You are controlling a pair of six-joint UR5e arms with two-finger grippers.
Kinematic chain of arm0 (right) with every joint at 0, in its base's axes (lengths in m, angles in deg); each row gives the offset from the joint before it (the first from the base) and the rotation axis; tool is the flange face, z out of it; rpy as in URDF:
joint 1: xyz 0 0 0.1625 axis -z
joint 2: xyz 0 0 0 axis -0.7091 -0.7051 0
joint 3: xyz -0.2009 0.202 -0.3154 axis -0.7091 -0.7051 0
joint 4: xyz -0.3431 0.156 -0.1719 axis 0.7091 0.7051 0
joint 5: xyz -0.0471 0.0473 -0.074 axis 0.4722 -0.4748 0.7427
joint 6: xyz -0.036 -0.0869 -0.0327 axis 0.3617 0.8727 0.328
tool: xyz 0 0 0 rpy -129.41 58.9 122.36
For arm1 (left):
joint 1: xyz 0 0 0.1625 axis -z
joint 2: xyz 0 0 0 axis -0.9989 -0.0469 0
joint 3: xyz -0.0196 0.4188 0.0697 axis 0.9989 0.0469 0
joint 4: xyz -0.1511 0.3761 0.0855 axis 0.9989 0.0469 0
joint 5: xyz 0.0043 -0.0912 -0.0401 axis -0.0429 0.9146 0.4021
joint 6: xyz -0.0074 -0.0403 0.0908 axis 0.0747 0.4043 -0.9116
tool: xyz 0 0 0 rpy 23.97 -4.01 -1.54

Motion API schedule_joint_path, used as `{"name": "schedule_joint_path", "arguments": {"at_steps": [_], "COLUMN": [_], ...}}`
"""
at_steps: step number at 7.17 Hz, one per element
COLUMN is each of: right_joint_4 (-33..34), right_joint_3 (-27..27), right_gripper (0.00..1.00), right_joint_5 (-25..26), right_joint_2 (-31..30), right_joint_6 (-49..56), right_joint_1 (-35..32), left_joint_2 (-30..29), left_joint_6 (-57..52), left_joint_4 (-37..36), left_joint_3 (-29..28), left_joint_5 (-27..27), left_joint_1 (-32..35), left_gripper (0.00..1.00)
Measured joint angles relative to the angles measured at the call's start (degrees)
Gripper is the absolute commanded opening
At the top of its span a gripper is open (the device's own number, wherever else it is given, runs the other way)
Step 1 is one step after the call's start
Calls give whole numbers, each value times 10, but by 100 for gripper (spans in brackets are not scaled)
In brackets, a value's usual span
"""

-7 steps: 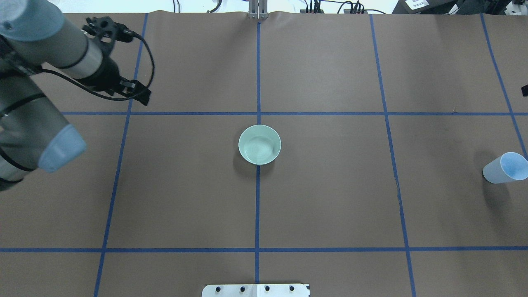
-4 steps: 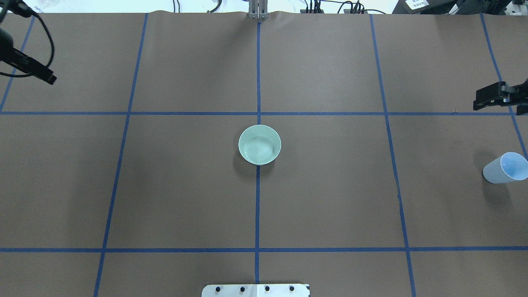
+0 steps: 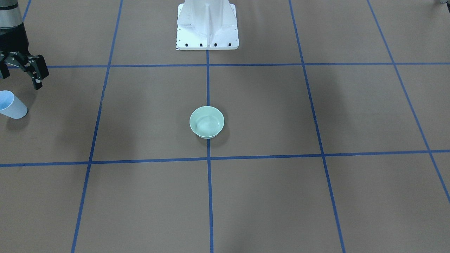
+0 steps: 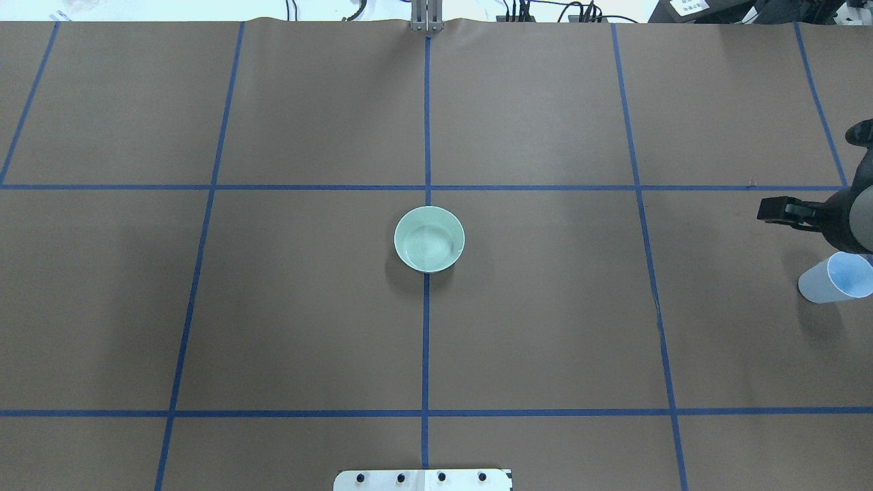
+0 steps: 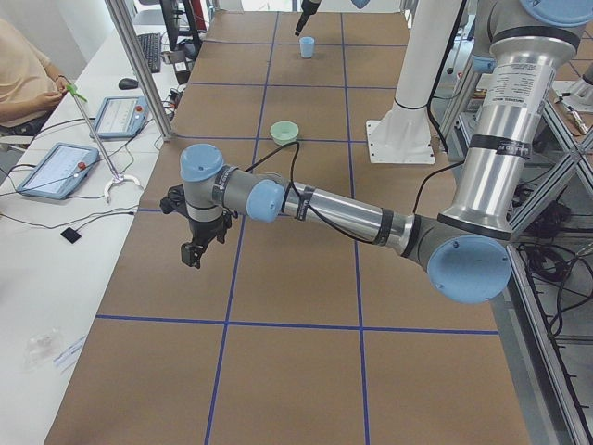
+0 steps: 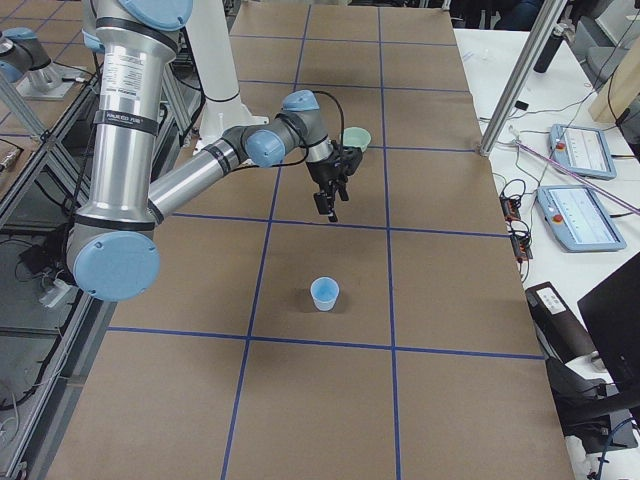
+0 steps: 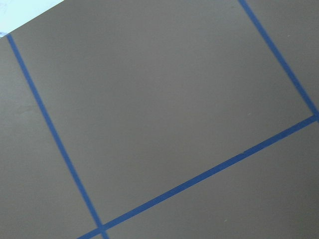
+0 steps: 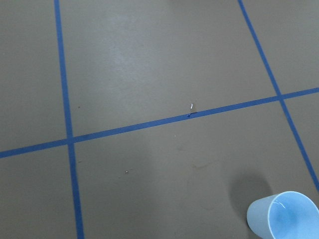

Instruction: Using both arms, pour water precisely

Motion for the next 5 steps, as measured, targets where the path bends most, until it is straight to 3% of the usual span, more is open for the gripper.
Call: {"name": "schedule_joint_path", "arguments": {"at_steps": [2,5], "right_joint_4": [1,5], "right_joint_3": [-1,-70], "right_gripper": [100,100], "right_joint_5": [140,269], "right_joint_2": [-48,-90], "right_joint_6": [-157,-326], "right_joint_1": [106,201], "left_joint_2": [8,9], "left_joint_6": [-7,-5], "left_joint_4": [3,4], "left_joint_3": [-1,0], "left_joint_5": [0,1], "left_joint_1": [8,9], "left_gripper": [100,100]}}
